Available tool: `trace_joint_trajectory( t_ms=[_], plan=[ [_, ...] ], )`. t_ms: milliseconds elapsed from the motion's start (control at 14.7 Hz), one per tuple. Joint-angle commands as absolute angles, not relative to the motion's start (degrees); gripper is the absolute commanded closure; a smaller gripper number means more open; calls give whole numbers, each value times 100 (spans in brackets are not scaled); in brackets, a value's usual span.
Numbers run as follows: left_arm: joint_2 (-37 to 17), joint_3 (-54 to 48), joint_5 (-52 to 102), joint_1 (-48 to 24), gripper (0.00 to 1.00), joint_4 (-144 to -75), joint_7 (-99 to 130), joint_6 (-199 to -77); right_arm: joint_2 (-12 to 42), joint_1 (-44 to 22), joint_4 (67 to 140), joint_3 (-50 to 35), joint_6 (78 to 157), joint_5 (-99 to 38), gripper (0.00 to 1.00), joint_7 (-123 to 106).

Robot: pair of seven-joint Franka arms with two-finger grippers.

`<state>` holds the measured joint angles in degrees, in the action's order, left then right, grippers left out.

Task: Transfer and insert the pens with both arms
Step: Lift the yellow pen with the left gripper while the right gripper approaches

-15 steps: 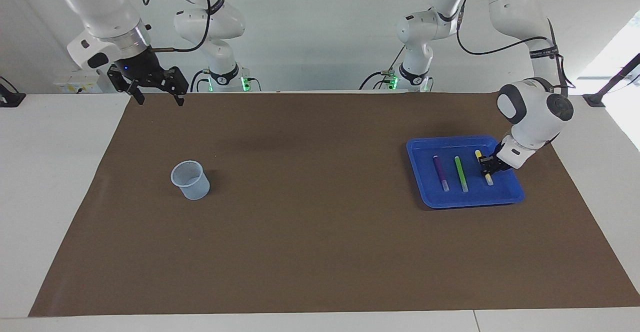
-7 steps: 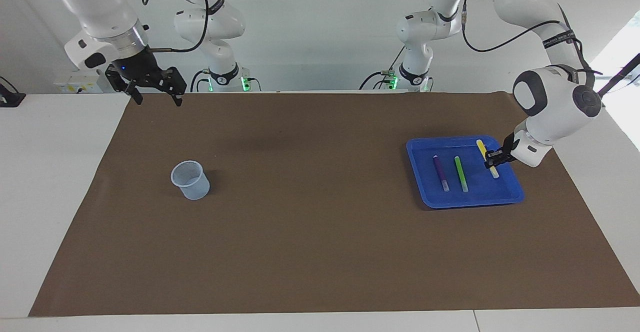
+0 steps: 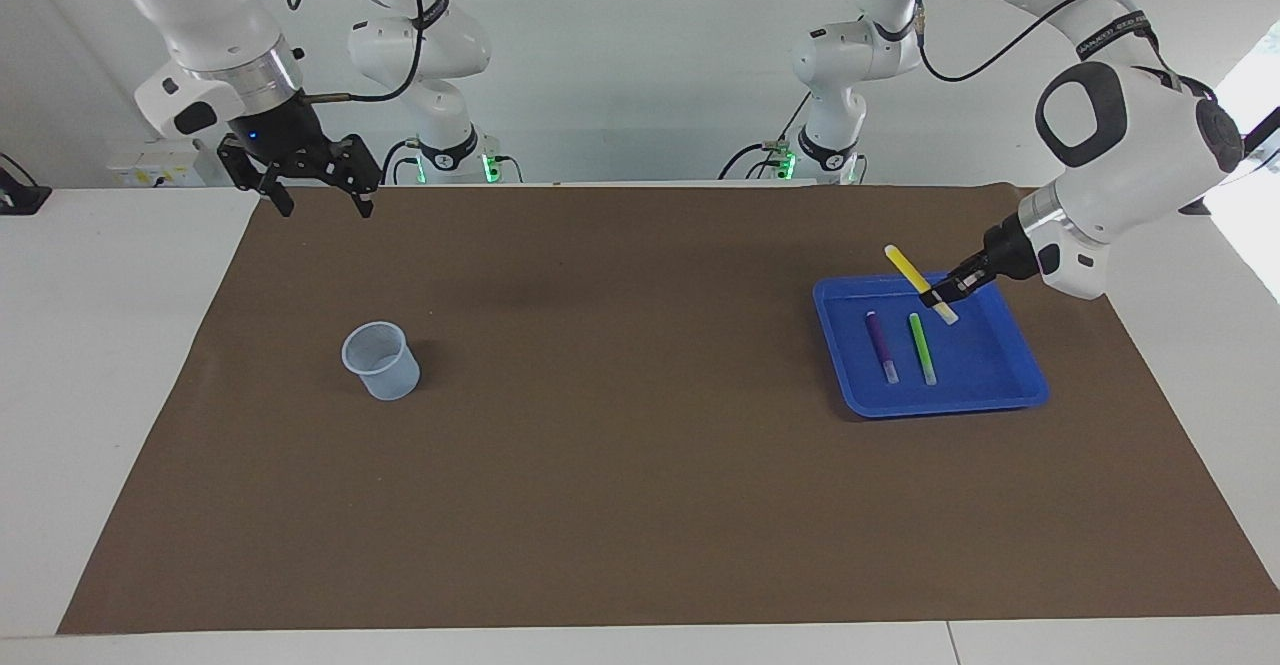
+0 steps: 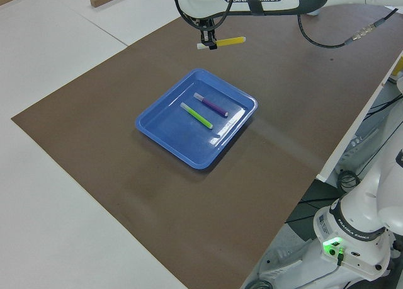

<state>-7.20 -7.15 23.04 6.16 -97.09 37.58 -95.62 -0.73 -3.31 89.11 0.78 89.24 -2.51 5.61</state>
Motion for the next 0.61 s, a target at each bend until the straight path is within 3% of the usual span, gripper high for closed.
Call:
trace_joint_trajectory(
  t_ms=[0, 272, 545],
  plan=[
    [-370, -913, 2907, 606, 100, -9800, 5075, -9457, -114, -264, 9061, -297, 9271, -640, 0, 982],
    [-97, -1256, 3619, 589, 100, -9992, 6869, -9519, -79, -264, 9141, -843, 9825, -1562, 0, 2378],
    [298, -1257, 4673, 282, 100, -10685, 7969, -9851, -97, -264, 9264, -1361, 10449, -2582, 0, 3540]
  ],
)
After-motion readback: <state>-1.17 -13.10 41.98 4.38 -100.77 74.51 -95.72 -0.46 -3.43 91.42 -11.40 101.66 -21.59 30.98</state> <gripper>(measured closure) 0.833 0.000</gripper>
